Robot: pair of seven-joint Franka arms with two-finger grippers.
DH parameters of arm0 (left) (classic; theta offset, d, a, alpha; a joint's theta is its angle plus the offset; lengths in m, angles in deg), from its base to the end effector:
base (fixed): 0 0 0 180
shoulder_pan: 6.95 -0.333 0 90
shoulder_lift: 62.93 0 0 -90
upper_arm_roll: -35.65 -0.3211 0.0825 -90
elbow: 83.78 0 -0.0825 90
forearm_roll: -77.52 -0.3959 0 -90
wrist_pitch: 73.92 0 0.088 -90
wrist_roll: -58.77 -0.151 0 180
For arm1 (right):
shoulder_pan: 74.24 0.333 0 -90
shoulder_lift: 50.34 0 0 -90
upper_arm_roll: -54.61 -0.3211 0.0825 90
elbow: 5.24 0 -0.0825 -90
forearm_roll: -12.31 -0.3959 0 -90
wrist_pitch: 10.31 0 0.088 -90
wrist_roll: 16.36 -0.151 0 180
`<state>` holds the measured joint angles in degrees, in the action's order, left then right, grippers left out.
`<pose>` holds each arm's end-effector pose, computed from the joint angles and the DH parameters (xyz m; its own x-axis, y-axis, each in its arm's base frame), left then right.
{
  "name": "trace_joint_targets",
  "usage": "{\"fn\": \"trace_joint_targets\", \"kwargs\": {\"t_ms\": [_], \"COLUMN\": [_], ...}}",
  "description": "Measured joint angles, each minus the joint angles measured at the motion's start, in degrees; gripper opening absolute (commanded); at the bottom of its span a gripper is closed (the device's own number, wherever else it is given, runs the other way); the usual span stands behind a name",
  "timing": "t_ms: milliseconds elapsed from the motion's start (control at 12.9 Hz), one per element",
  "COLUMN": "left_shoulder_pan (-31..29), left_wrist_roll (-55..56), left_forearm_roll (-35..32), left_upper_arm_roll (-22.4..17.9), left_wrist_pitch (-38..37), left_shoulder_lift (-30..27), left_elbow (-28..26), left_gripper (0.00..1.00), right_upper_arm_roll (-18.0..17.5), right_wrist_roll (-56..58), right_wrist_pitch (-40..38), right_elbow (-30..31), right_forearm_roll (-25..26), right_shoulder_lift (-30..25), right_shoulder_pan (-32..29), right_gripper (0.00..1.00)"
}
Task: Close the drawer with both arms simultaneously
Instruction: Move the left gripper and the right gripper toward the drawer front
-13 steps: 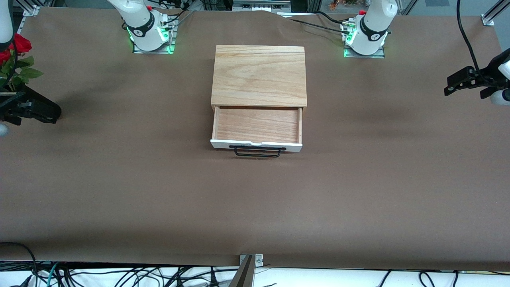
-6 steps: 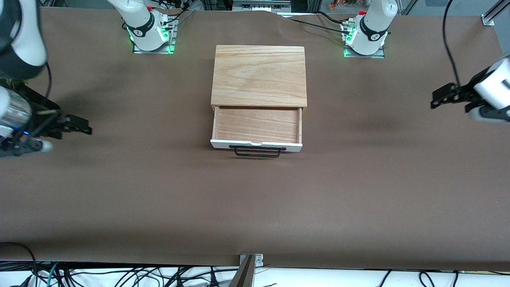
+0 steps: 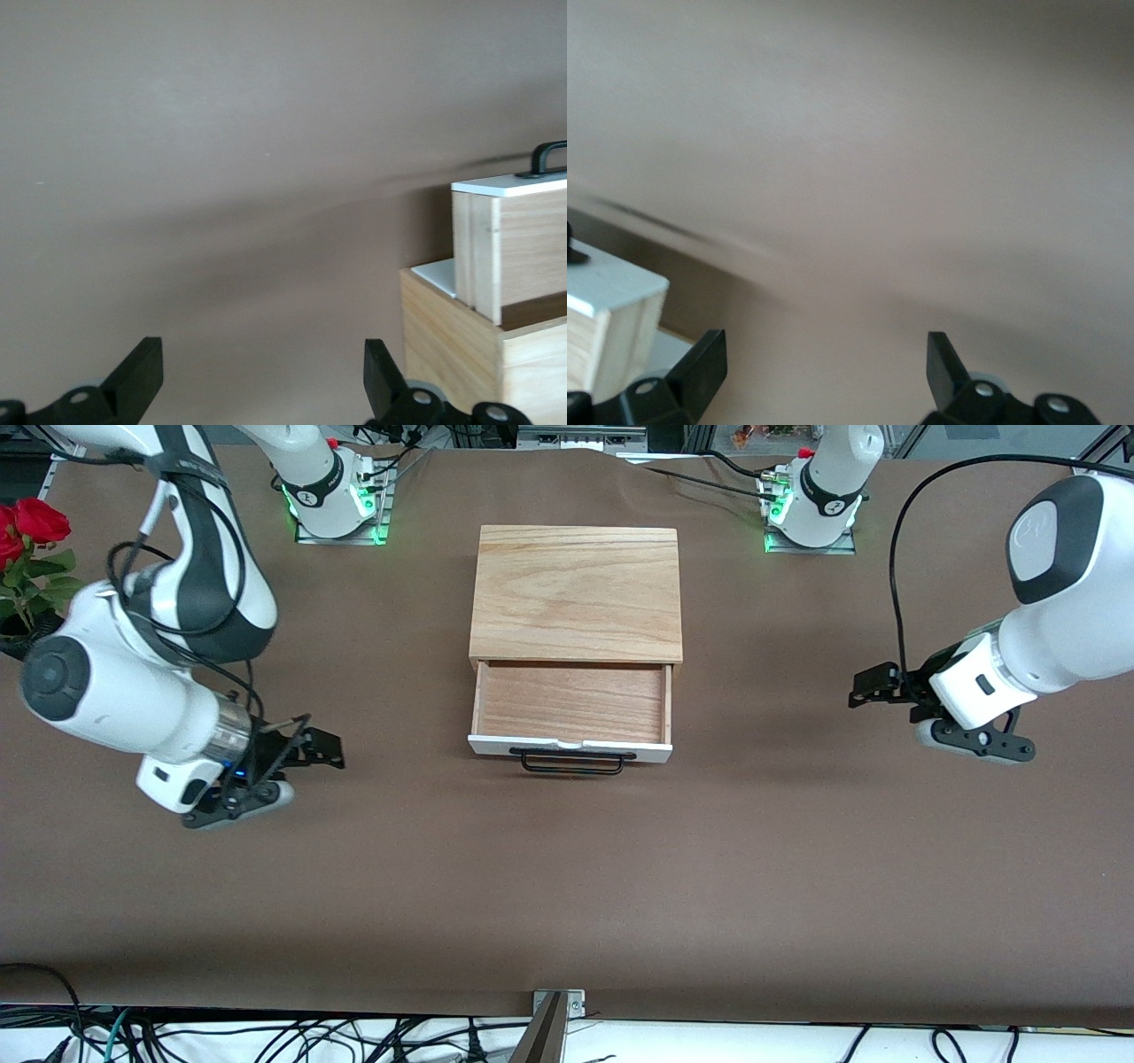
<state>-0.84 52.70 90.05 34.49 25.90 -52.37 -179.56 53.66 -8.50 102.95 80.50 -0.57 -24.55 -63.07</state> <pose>0.6094 -0.0825 0.4443 0.9838 -0.1519 -0.0950 -0.1286 -0.9679 0.2158 0.6858 0.1695 0.3720 0.9663 0.2526 0.0495 0.2573 -0.9433 -0.2096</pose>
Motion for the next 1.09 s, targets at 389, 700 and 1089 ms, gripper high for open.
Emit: {"fn": "trace_joint_targets", "kwargs": {"t_ms": [389,700,1089], "left_shoulder_pan": [0.1,0.4,4.3], "left_wrist_roll": [0.0,0.3,3.9], "left_forearm_roll": [8.3,13.7,18.1], "left_upper_arm_roll": [0.9,3.6,4.0], "left_wrist_pitch": [6.1,12.1,18.2], "left_shoulder_lift": [3.7,7.5,10.8], "left_elbow": [-0.2,-0.2,-0.2], "left_gripper": [1.00,1.00,1.00], "right_upper_arm_roll": [0.0,0.0,-0.5], "right_wrist_roll": [-3.3,-8.6,-9.7], "right_wrist_pitch": [10.8,16.1,16.2], "right_elbow": [0.0,-0.5,-0.7], "right_forearm_roll": [-7.7,-7.9,-10.1], "right_shoulder_lift": [4.8,8.1,10.0], "right_shoulder_pan": [6.0,10.9,12.1], "right_gripper": [1.00,1.00,1.00]}}
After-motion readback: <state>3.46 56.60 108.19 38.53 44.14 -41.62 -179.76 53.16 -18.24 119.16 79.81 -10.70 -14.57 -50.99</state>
